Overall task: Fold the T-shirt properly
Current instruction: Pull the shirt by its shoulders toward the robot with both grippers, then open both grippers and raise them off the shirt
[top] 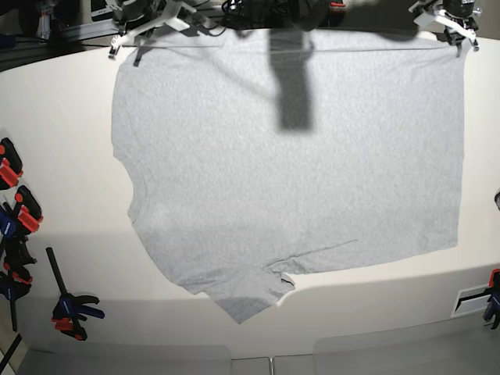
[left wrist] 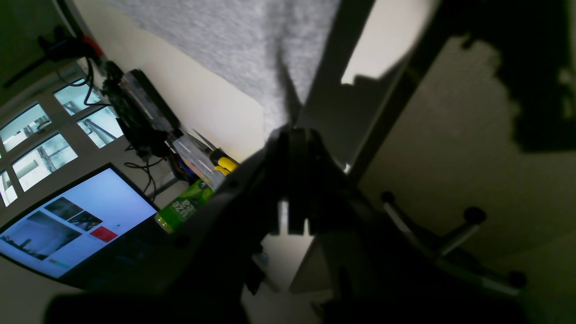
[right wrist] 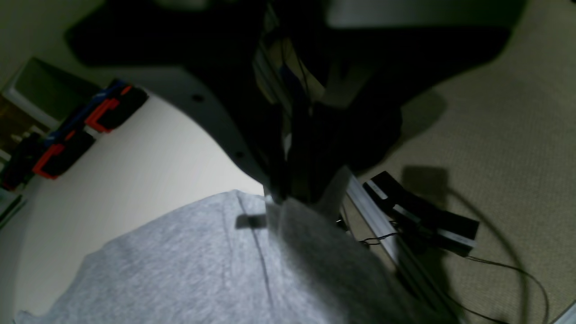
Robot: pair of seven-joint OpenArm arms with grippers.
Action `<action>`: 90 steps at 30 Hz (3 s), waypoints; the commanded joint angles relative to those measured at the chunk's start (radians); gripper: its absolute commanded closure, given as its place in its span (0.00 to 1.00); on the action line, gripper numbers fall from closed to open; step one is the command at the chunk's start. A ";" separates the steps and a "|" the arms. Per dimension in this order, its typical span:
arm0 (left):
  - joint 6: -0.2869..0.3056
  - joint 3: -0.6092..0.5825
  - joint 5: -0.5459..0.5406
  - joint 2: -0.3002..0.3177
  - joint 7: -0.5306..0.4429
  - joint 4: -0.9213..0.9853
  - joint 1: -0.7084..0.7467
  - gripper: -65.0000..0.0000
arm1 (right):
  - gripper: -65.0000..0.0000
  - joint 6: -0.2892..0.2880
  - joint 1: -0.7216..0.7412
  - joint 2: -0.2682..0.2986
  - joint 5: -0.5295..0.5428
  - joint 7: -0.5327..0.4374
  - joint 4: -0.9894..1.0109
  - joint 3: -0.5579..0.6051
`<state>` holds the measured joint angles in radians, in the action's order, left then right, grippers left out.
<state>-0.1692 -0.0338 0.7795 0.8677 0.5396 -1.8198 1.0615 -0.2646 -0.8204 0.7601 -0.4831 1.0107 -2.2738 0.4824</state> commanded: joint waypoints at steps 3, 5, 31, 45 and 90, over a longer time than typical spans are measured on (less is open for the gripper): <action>-0.031 0.006 0.065 0.014 0.014 -0.012 0.014 1.00 | 1.00 0.013 -0.008 0.010 -0.043 -0.001 -0.038 -0.004; -0.050 0.006 0.083 0.014 0.013 -0.013 0.014 1.00 | 1.00 0.029 -0.008 0.010 -0.075 -0.010 -0.049 -0.004; -0.171 0.006 -0.385 0.014 -0.151 -0.012 -0.322 1.00 | 1.00 0.048 0.494 0.010 0.212 -0.182 0.094 -0.004; -0.168 0.006 -0.583 0.005 -0.182 -0.011 -0.433 1.00 | 1.00 0.010 0.637 -0.037 0.312 -0.241 0.138 -0.004; -0.172 0.006 -0.546 -0.138 -0.164 0.082 -0.543 1.00 | 1.00 0.013 0.851 -0.168 0.375 -0.288 0.337 -0.004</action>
<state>-0.3119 -0.0357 0.2218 0.7120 0.3897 -1.7267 0.5251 -0.2646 0.0124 0.5861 -0.1005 0.7406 -1.9240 0.4881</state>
